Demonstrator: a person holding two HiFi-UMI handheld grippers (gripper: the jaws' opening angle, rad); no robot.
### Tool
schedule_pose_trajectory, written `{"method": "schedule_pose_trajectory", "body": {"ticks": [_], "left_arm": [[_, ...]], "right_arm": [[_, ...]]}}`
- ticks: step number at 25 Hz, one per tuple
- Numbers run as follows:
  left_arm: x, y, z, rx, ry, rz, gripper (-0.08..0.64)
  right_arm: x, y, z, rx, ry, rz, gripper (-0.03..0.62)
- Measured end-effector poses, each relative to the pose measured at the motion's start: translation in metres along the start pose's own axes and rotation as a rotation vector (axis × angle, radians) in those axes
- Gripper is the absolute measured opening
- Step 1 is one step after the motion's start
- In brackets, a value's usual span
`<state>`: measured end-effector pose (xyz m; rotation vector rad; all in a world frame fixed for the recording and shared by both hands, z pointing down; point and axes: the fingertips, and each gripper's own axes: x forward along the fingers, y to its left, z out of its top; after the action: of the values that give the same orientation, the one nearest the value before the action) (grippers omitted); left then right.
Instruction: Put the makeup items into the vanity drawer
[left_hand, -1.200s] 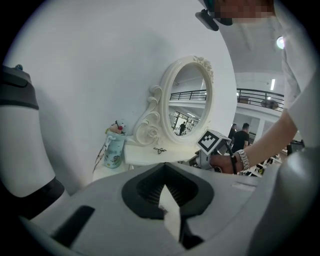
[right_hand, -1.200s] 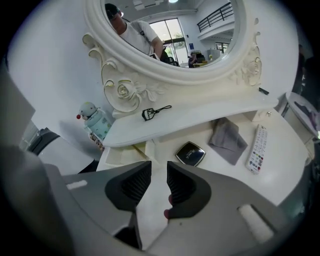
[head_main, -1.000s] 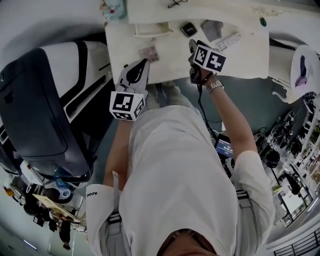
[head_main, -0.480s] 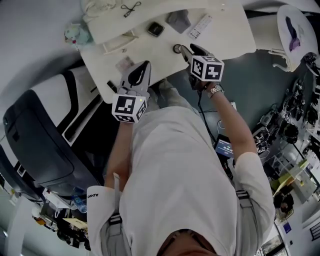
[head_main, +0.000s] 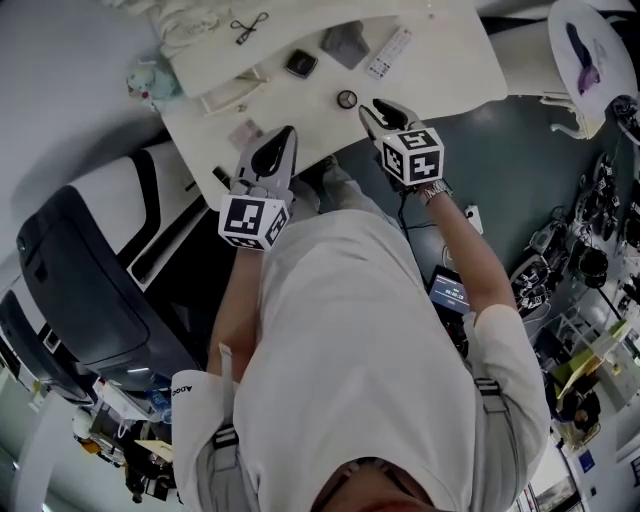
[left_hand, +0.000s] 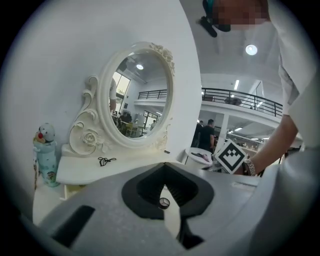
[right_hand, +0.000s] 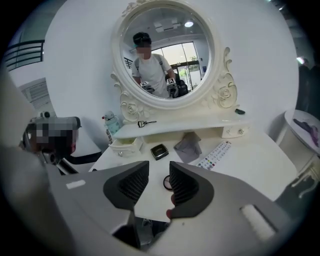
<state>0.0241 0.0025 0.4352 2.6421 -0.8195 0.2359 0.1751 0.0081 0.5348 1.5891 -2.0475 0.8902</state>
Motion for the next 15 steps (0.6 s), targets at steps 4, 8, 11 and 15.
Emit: {"method": "schedule_pose_trajectory", "body": {"ticks": [4, 8, 11, 15], "left_arm": [[-0.01, 0.008, 0.005, -0.001, -0.022, 0.064, 0.006], [-0.02, 0.014, 0.004, -0.004, -0.025, 0.112, 0.006], [-0.021, 0.018, 0.001, -0.015, -0.021, 0.146, 0.006], [-0.015, 0.02, -0.001, -0.023, -0.021, 0.175, 0.006]], "right_arm": [[0.007, 0.009, -0.01, -0.061, 0.036, 0.029, 0.149], [0.017, 0.017, -0.016, -0.089, 0.081, 0.059, 0.185], [0.024, 0.018, -0.019, -0.117, 0.118, 0.067, 0.211], [0.04, 0.01, -0.03, -0.143, 0.179, 0.057, 0.23]]}}
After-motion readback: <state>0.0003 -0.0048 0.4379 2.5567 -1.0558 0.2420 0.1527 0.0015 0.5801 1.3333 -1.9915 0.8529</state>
